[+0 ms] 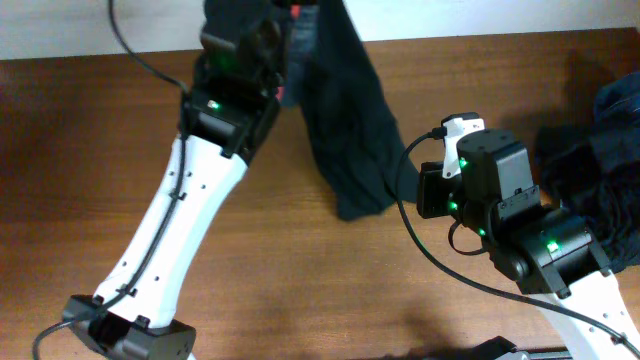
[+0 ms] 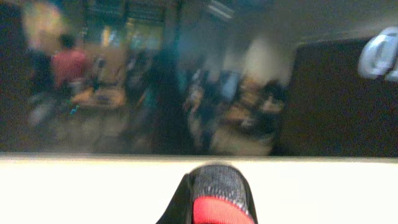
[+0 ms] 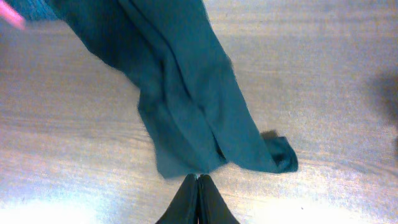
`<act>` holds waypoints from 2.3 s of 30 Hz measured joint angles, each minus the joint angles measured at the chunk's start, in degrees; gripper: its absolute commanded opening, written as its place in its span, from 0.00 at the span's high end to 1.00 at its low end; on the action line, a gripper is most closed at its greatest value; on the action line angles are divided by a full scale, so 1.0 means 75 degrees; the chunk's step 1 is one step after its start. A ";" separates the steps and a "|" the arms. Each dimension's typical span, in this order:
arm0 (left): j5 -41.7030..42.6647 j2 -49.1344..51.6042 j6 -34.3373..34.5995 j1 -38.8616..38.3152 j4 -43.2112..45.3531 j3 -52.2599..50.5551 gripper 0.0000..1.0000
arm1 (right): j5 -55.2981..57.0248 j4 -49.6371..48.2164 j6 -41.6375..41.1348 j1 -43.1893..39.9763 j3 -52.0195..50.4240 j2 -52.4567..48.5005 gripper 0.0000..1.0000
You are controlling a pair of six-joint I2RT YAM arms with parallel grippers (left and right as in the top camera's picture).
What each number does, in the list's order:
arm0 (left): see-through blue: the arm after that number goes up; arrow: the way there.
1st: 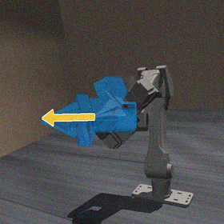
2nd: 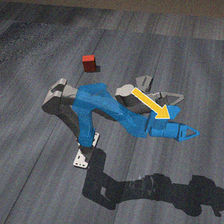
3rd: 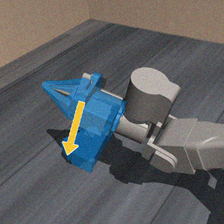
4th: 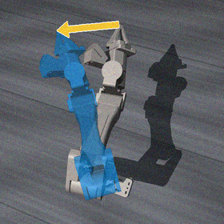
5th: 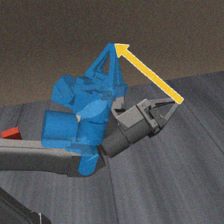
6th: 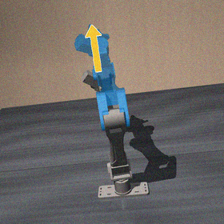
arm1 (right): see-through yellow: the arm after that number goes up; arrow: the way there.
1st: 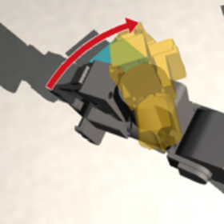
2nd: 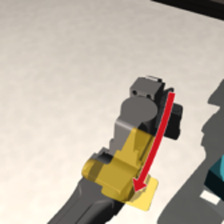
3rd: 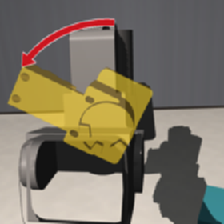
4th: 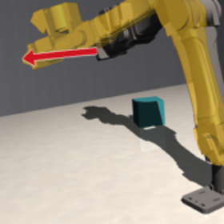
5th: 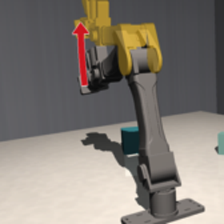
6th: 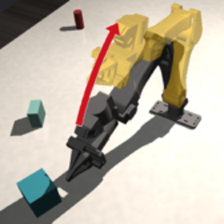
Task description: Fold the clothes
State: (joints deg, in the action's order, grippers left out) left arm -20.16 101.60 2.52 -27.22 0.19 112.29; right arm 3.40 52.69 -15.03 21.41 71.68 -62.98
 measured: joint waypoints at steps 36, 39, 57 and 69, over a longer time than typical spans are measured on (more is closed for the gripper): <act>-0.0729 0.0679 -0.0026 0.1716 -0.5461 0.0006 1.00 | -0.1128 -0.2203 0.0466 -0.0003 0.0000 -0.4167 0.96; -0.0775 0.0801 -0.0023 0.2011 -0.5689 0.0009 0.99 | -0.1157 -0.2780 0.0469 -0.0003 -0.0003 -0.4543 0.96; -0.0755 0.1588 -0.0020 0.3416 -0.6572 0.0009 0.99 | -0.1186 -0.4401 0.0493 -0.0003 0.0000 -0.5668 0.96; -0.0361 0.2337 -0.0020 0.3570 -0.6685 0.0009 0.99 | -0.1186 -0.4718 0.0493 -0.0003 0.0000 -0.5668 0.96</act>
State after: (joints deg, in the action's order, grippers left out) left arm -22.87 119.13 2.37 -0.45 -49.95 112.36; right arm -5.50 17.30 -11.33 21.39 71.68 -105.49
